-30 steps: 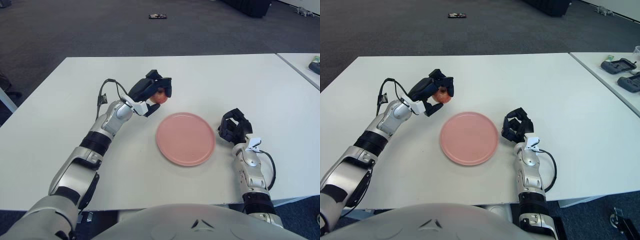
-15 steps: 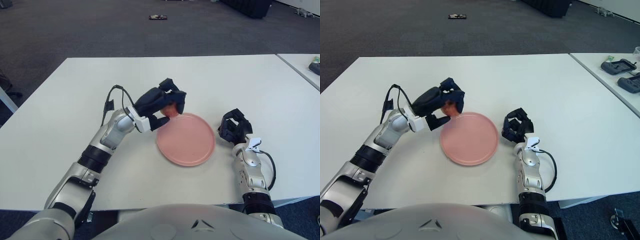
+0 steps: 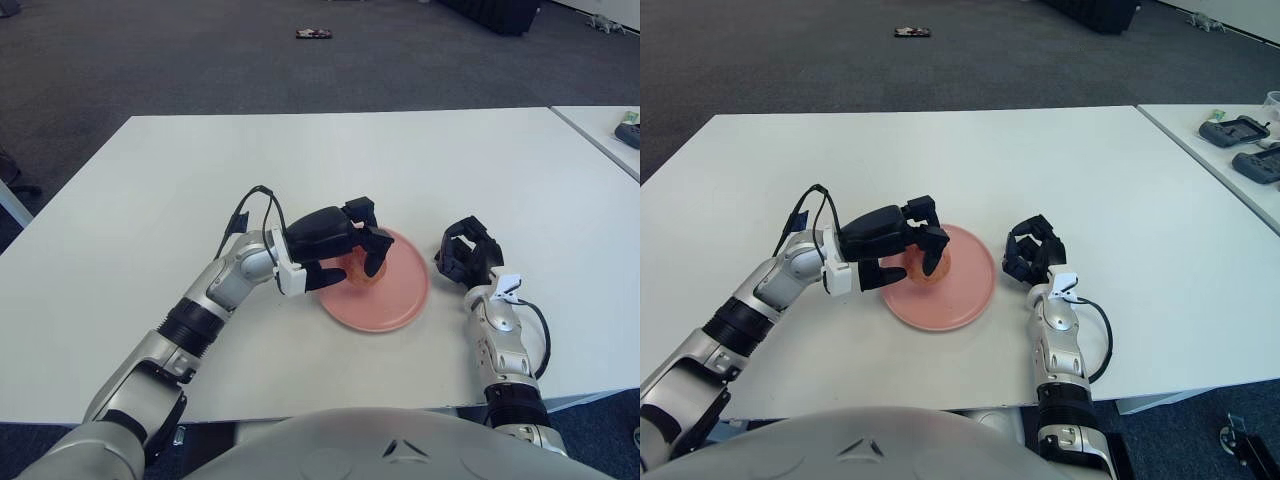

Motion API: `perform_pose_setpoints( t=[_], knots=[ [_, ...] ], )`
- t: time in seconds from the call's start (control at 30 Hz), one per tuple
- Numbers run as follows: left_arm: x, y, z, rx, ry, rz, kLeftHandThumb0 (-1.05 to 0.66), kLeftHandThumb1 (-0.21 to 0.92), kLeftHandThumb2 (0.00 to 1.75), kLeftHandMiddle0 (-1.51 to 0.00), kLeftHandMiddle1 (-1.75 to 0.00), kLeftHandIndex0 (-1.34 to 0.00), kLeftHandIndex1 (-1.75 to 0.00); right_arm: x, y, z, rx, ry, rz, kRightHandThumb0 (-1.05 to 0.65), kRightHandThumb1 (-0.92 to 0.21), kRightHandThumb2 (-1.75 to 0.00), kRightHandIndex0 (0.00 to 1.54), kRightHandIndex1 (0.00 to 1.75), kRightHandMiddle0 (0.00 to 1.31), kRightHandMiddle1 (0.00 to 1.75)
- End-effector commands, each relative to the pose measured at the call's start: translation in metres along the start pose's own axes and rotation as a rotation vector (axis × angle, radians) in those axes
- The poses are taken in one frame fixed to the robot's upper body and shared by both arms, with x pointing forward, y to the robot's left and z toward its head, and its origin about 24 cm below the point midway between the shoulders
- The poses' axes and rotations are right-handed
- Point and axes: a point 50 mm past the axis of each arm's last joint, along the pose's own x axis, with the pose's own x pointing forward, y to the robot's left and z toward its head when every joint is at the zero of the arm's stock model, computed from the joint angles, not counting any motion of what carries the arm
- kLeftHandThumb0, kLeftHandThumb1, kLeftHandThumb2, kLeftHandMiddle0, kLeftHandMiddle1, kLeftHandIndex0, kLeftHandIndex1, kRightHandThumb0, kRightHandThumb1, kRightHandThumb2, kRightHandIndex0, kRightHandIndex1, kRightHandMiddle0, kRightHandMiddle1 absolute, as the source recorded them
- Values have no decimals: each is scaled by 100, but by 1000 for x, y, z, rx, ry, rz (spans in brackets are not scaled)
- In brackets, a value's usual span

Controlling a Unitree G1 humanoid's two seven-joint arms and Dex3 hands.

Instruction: Put the apple into the plate.

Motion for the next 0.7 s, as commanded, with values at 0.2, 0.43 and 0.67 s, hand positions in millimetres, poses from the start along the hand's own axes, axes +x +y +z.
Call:
perform_pose_setpoints(
  t=[0.2, 0.43, 0.67],
  knots=[
    [10, -18, 0, 19, -45, -95, 0, -5, 171, -93, -164, -65, -175, -11, -4, -22, -13, 133, -21, -43, -49, -111, 71, 170, 48, 175],
    [13, -30, -1, 20, -62, -109, 0, -6, 173, -92, -169, -65, -175, -11, -4, -23, -9, 138, -21, -43, -49, -111, 70, 170, 47, 175],
    [13, -38, -3, 26, -83, -95, 0, -6, 174, -91, -173, -65, -175, -11, -5, -23, -7, 131, -15, -42, -49, -110, 70, 170, 47, 175]
  ],
)
